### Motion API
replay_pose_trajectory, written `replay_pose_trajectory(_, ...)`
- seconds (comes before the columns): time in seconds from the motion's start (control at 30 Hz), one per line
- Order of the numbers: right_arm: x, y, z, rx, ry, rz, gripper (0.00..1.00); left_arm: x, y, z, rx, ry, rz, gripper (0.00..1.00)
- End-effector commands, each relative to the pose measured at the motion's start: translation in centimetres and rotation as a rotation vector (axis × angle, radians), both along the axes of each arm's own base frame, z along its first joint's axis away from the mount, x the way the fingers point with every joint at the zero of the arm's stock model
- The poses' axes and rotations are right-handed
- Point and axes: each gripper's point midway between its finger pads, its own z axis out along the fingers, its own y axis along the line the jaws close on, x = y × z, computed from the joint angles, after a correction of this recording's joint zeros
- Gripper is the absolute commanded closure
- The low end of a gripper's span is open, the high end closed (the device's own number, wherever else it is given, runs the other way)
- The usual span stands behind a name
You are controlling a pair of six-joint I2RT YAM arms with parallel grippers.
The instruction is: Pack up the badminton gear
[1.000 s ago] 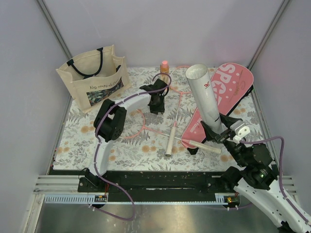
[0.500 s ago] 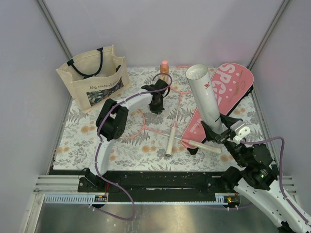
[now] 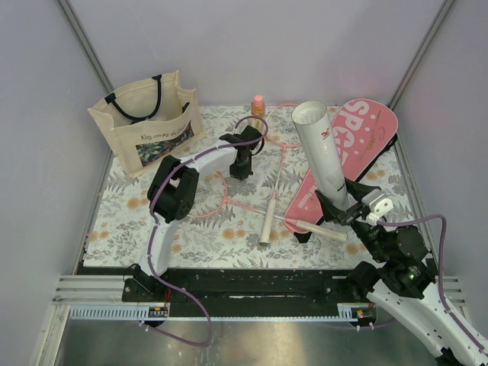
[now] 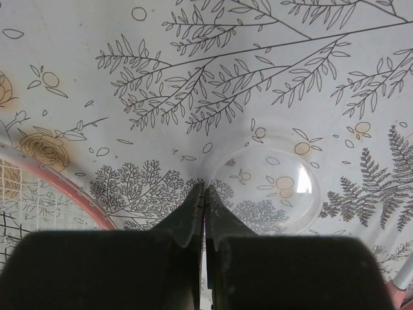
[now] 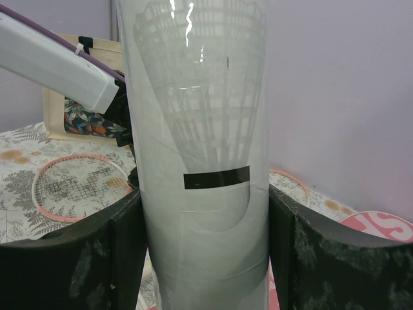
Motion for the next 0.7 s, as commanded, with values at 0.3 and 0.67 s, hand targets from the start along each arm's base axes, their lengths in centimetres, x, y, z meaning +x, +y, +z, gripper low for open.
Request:
replay_pose_trajectory(0.3,-0.1,0.0,1.1,0.058,-0.014,0.010,0.62,0.1,1.3,5.7,-0.091,-0.114,0.034,1.00)
replay_pose_trajectory(0.67,1.0,1.5,-2.2,0.036,0.073,0.029,0.62,0.3,2.6,9.0,-0.194,-0.192,0.014,0.96)
